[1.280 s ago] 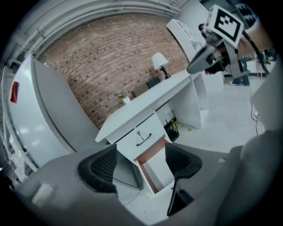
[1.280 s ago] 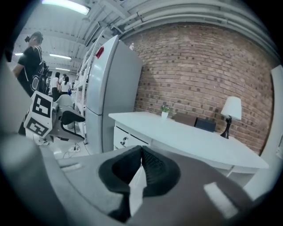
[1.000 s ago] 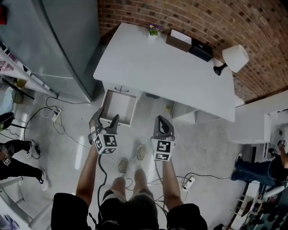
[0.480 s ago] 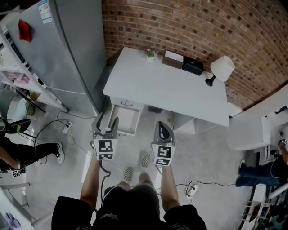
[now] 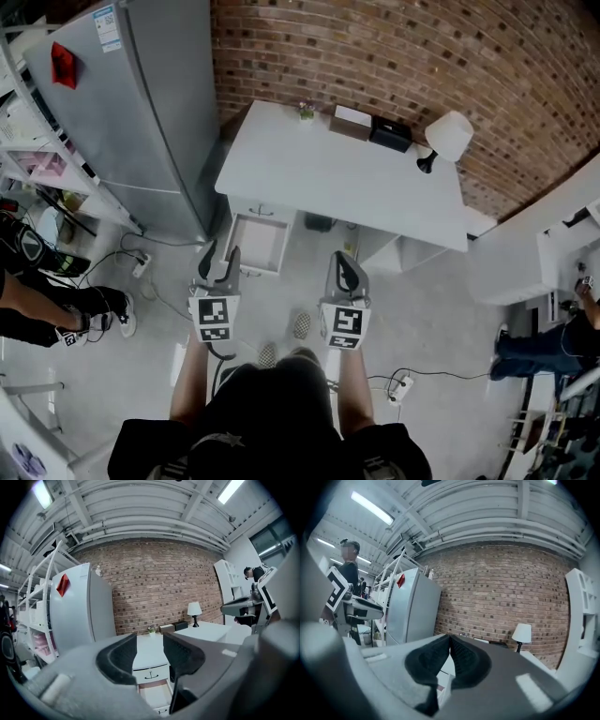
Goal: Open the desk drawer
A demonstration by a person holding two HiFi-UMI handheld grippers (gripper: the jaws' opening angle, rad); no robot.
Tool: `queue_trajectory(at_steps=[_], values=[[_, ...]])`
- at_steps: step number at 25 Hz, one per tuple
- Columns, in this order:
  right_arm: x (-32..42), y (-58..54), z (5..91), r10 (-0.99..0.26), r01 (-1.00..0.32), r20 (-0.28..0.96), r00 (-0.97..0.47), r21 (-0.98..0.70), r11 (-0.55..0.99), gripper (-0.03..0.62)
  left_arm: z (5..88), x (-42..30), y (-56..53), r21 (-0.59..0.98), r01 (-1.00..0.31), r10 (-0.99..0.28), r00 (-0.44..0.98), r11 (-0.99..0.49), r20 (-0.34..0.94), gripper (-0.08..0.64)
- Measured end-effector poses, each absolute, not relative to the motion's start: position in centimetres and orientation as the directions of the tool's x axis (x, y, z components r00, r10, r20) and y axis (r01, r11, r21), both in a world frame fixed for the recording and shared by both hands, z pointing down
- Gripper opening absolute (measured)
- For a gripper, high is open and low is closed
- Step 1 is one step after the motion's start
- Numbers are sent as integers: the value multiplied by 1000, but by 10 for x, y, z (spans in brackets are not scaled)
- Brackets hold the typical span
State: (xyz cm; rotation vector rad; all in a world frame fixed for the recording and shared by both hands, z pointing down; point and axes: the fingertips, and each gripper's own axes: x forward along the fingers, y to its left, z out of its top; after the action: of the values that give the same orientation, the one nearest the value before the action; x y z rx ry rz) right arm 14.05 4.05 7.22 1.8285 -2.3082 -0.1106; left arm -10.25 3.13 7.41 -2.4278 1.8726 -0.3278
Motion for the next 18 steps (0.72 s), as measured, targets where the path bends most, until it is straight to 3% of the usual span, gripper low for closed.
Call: queue_trajectory(at_steps=[7, 10, 18], values=[[147, 60, 68, -971, -958, 103, -217, 166, 232, 6, 62, -102, 57, -168, -954, -966, 233, -249, 111, 146], [145, 62, 65, -968, -957, 102, -229, 158, 244, 6, 54, -106, 61, -170, -957, -970, 220, -235, 103, 87], [137, 68, 68, -961, -954, 105, -255, 136, 268, 6, 55, -110, 66, -171, -962, -975, 197, -213, 106, 18]])
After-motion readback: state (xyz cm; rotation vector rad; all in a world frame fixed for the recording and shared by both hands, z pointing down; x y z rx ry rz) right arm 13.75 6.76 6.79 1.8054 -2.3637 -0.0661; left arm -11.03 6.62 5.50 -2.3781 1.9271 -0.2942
